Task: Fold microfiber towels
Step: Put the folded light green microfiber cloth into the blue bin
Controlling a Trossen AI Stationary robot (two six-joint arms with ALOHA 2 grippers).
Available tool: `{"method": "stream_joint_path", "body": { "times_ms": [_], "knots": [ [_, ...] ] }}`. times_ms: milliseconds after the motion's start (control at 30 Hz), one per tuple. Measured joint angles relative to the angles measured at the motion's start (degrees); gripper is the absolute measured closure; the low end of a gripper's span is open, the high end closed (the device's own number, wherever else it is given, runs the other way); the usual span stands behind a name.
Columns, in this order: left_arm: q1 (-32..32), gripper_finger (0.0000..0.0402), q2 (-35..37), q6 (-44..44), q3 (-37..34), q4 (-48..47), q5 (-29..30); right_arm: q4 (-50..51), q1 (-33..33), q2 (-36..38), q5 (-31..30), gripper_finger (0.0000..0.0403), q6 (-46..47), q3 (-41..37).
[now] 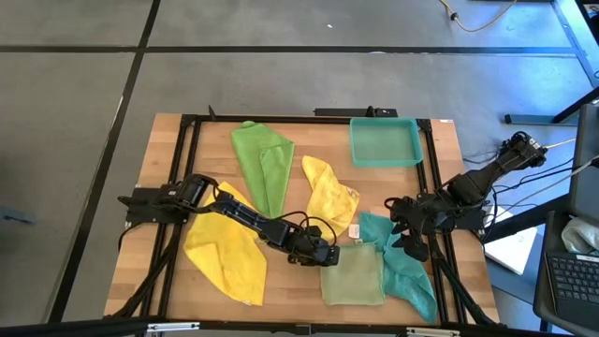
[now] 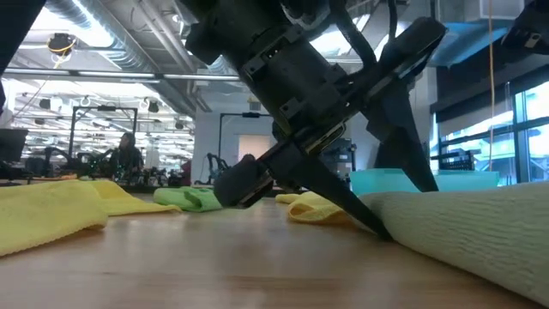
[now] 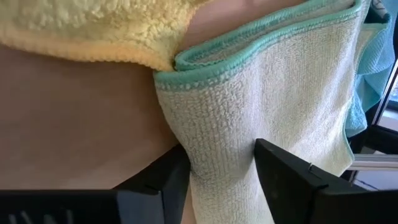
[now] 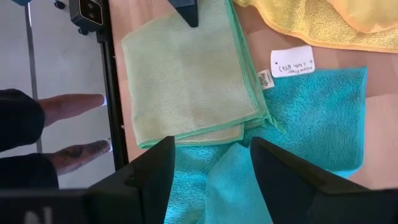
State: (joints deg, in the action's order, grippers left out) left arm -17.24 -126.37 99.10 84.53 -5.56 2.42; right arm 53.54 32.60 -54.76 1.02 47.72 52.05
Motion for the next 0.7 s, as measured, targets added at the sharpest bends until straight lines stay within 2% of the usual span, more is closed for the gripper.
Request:
{"method": "stream_joint_path", "body": {
  "times_ms": [333,433,567,700],
  "knots": [
    [0.8,0.0359,-0.2,-1.1,-0.2,-0.3,4.0,0.2,0.0,0.0,-0.9,0.0191,-1.5,0.0],
    [1.3,0.0390,-0.2,-3.8,-0.2,0.5,3.5,0.3,-0.1,0.0,-1.4,0.0191,-2.1,0.0],
    [2.2,0.0396,0.0,-6.9,-0.2,4.8,2.8,0.4,0.0,0.0,-1.9,0.0191,-5.1,0.0],
    [2.5,0.0399,1.3,-10.2,-0.2,8.8,2.0,0.4,0.0,0.0,-5.1,0.0191,-8.2,0.0]
  ]
}}
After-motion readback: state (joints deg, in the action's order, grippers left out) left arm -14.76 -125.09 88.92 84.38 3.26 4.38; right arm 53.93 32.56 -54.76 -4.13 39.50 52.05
